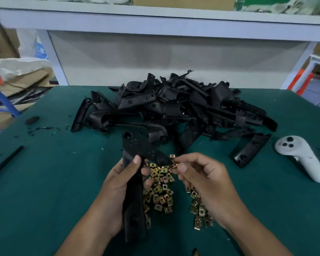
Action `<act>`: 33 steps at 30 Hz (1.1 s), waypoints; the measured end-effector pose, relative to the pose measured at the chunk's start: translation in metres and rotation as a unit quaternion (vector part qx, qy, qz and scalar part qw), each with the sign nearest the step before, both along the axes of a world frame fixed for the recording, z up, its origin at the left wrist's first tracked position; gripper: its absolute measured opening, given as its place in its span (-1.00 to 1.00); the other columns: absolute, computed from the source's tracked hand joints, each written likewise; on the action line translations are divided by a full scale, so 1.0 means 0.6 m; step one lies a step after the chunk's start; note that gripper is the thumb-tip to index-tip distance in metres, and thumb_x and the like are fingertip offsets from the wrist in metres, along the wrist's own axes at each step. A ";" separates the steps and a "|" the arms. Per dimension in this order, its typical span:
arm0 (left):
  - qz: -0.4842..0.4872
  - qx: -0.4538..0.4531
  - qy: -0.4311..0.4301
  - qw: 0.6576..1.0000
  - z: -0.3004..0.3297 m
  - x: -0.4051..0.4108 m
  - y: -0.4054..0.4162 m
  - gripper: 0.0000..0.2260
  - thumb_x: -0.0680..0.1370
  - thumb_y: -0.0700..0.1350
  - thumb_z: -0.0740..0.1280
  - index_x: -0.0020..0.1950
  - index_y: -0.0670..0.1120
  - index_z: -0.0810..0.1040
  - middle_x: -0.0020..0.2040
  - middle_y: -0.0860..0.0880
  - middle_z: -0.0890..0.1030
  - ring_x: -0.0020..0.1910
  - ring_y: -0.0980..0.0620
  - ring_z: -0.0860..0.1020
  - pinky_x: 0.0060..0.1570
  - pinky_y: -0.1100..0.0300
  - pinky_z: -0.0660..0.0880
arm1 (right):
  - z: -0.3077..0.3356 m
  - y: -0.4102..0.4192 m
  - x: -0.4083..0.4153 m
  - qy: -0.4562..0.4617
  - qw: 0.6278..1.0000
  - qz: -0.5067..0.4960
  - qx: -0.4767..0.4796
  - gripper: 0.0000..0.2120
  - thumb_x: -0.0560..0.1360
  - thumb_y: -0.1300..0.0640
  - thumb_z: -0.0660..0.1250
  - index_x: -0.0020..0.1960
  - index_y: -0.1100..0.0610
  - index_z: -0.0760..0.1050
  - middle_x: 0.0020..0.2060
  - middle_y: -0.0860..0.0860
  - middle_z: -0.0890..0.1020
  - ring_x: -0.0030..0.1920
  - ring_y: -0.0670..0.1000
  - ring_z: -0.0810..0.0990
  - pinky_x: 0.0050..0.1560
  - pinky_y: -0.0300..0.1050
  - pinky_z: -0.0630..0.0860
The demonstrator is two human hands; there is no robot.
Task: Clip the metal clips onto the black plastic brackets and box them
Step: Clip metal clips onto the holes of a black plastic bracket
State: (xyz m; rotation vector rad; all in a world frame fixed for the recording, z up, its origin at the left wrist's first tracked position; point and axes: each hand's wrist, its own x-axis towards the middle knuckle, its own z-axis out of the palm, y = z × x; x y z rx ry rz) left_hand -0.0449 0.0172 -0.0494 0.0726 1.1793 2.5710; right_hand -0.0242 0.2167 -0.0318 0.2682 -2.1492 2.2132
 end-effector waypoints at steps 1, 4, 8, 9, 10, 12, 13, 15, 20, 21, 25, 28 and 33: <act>-0.009 0.000 0.013 1.000 0.001 -0.001 -0.001 -0.73 0.34 0.04 0.65 -0.09 0.03 0.63 -0.25 0.05 0.52 -0.36 0.13 0.52 -0.39 0.29 0.53 | 0.000 0.001 -0.001 -0.001 1.000 -0.006 -0.005 -0.81 0.45 -0.15 0.47 -0.05 -0.06 0.70 -0.22 -0.02 0.70 -0.22 -0.15 0.59 -0.22 -0.29 0.51; -0.037 0.008 0.037 0.999 0.003 0.000 -0.001 -0.74 0.39 -0.01 0.62 -0.02 0.04 0.62 -0.22 0.07 0.43 -0.37 0.15 0.44 -0.48 0.28 0.46 | 0.000 0.001 -0.003 -0.015 0.999 -0.018 -0.039 -0.78 0.48 -0.22 0.43 -0.16 -0.08 0.66 -0.27 -0.08 0.65 -0.24 -0.13 0.55 -0.21 -0.26 0.51; -0.081 -0.058 0.040 0.994 0.009 0.010 0.008 -0.73 0.42 0.08 0.56 -0.04 -0.03 0.61 -0.24 -0.01 0.39 -0.39 0.13 0.41 -0.47 0.24 0.49 | 0.000 0.001 -0.007 -0.012 0.998 -0.021 -0.057 -0.82 0.51 -0.14 0.35 -0.16 -0.09 0.64 -0.27 -0.12 0.60 -0.26 -0.12 0.50 -0.23 -0.23 0.50; -0.087 -0.080 0.044 0.992 0.010 0.014 0.010 -0.68 0.40 0.15 0.56 -0.05 -0.05 0.62 -0.28 -0.01 0.41 -0.40 0.12 0.41 -0.44 0.23 0.51 | 0.000 0.001 -0.006 -0.012 0.998 -0.018 -0.058 -0.84 0.51 -0.11 0.35 -0.14 -0.08 0.64 -0.27 -0.11 0.60 -0.25 -0.12 0.50 -0.22 -0.22 0.50; -0.092 -0.094 0.046 0.990 0.011 0.018 0.012 -0.62 0.37 0.20 0.57 -0.06 -0.06 0.63 -0.31 -0.01 0.43 -0.41 0.10 0.42 -0.41 0.23 0.53 | 0.000 0.001 -0.005 -0.012 0.998 -0.015 -0.058 -0.85 0.52 -0.09 0.34 -0.11 -0.07 0.65 -0.26 -0.11 0.60 -0.24 -0.11 0.51 -0.21 -0.21 0.50; -0.101 -0.105 0.050 0.988 0.014 0.022 0.014 -0.56 0.31 0.23 0.61 -0.08 -0.09 0.65 -0.34 -0.03 0.48 -0.40 0.06 0.47 -0.34 0.21 0.56 | -0.001 0.000 -0.003 -0.012 0.999 -0.007 -0.051 -0.85 0.55 -0.07 0.35 -0.06 -0.05 0.66 -0.24 -0.09 0.62 -0.20 -0.09 0.54 -0.19 -0.20 0.51; -0.107 -0.105 0.052 0.987 0.016 0.023 0.015 -0.56 0.30 0.21 0.62 -0.10 -0.10 0.66 -0.35 -0.07 0.49 -0.40 0.04 0.49 -0.31 0.19 0.57 | -0.001 -0.001 -0.002 -0.012 0.999 -0.002 -0.045 -0.86 0.55 -0.06 0.36 -0.04 -0.05 0.67 -0.22 -0.06 0.63 -0.18 -0.06 0.56 -0.17 -0.16 0.53; -0.118 -0.097 0.054 0.987 0.018 0.025 0.017 -0.59 0.31 0.16 0.63 -0.10 -0.12 0.65 -0.34 -0.12 0.52 -0.38 0.00 0.53 -0.29 0.16 0.58 | -0.002 -0.002 0.000 -0.014 0.999 0.010 -0.036 -0.82 0.53 -0.09 0.37 0.02 -0.04 0.67 -0.16 0.03 0.67 -0.12 0.16 0.61 -0.05 0.10 0.58; -0.141 -0.098 0.058 0.983 0.020 0.030 0.018 -0.60 0.35 0.13 0.61 -0.07 -0.15 0.64 -0.35 -0.10 0.54 -0.40 0.00 0.53 -0.31 0.18 0.57 | -0.003 0.000 0.003 -0.019 0.999 0.016 -0.039 -0.70 0.46 -0.20 0.45 0.05 -0.02 0.67 -0.12 0.13 0.64 -0.01 0.43 0.57 0.12 0.51 0.49; -0.142 -0.101 0.058 0.983 0.020 0.030 0.018 -0.61 0.34 0.14 0.62 -0.08 -0.13 0.65 -0.35 -0.10 0.54 -0.40 0.01 0.53 -0.32 0.18 0.57 | -0.003 0.000 0.002 -0.018 0.999 0.014 -0.040 -0.67 0.44 -0.22 0.46 0.06 -0.02 0.67 -0.11 0.13 0.65 -0.01 0.41 0.59 0.14 0.50 0.50; -0.145 -0.106 0.066 0.982 0.019 0.028 0.019 -0.64 0.34 0.15 0.61 -0.10 -0.10 0.66 -0.37 -0.11 0.53 -0.43 0.02 0.53 -0.36 0.20 0.55 | -0.003 0.000 0.000 -0.014 0.999 0.012 -0.034 -0.61 0.40 -0.30 0.48 0.06 -0.04 0.67 -0.13 0.01 0.67 -0.04 0.09 0.65 0.17 0.28 0.54; -0.159 -0.097 0.071 0.980 0.015 0.028 0.017 -0.67 0.39 0.12 0.58 -0.08 -0.11 0.65 -0.36 -0.09 0.53 -0.43 0.04 0.53 -0.38 0.22 0.53 | -0.004 0.002 -0.001 -0.014 0.999 0.016 -0.033 -0.63 0.43 -0.28 0.47 0.08 -0.04 0.68 -0.15 -0.03 0.69 -0.06 0.01 0.66 0.08 0.10 0.58; -0.172 -0.087 0.071 0.979 0.007 0.025 0.016 -0.68 0.44 0.08 0.57 -0.01 -0.14 0.65 -0.28 -0.12 0.52 -0.40 0.06 0.52 -0.41 0.21 0.53 | 0.000 0.002 0.000 -0.008 0.999 0.021 -0.035 -0.71 0.48 -0.18 0.45 0.06 -0.01 0.69 -0.17 -0.03 0.69 -0.10 -0.05 0.66 -0.01 -0.18 0.58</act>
